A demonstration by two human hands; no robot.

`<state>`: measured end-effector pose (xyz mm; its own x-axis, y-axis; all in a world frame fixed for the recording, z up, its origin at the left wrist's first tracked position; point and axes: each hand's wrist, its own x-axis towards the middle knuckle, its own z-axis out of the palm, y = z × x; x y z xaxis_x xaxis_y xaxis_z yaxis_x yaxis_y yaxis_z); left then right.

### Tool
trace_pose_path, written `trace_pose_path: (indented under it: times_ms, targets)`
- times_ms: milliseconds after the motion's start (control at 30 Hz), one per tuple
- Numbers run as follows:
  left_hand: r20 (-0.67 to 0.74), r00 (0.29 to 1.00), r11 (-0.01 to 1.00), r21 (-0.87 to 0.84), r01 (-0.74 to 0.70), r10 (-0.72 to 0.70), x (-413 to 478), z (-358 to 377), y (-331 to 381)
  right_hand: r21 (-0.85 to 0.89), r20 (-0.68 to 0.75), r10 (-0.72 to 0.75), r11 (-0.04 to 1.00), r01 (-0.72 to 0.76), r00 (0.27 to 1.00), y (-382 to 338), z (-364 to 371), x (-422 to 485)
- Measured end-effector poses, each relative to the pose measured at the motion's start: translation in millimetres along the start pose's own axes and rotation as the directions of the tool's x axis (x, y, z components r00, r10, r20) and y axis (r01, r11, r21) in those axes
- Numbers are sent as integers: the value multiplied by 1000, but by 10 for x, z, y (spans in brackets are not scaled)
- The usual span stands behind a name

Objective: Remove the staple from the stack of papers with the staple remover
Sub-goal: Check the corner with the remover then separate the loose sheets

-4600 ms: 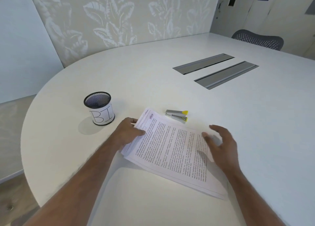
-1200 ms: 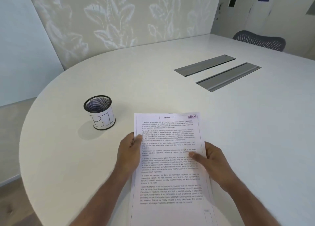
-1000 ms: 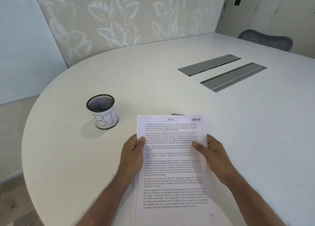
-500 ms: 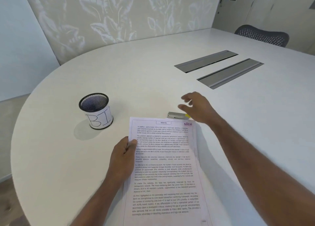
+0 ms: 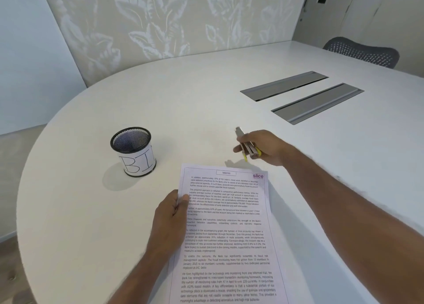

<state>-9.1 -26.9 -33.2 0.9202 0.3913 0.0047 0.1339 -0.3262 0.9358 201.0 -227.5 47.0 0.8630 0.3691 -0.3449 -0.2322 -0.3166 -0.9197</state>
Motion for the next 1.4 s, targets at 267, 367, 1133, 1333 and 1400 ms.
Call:
trace_pose_path:
  times_ms: [267,367,1133,1333,1400]
  targets:
    - [15,1000,1000,-13,10,-9,6,37,39,452,219,-35,889,-69,975,-161,307,-211]
    - [11,1000,999,-36,7,-6,-18,25,51,539,276,-51,835,-111,960,-158,407,-252]
    - [13,1000,1000,23,14,-15,-35,45,68,414,296,-180,909,44,938,-190,676,-200]
    - [6,1000,999,36,17,-17,-48,33,108,224,355,-332,938,265,874,-111,735,-212]
    - [4,1000,1000,31,2,-2,-56,34,127,227,363,-351,932,284,863,-96,738,-222]
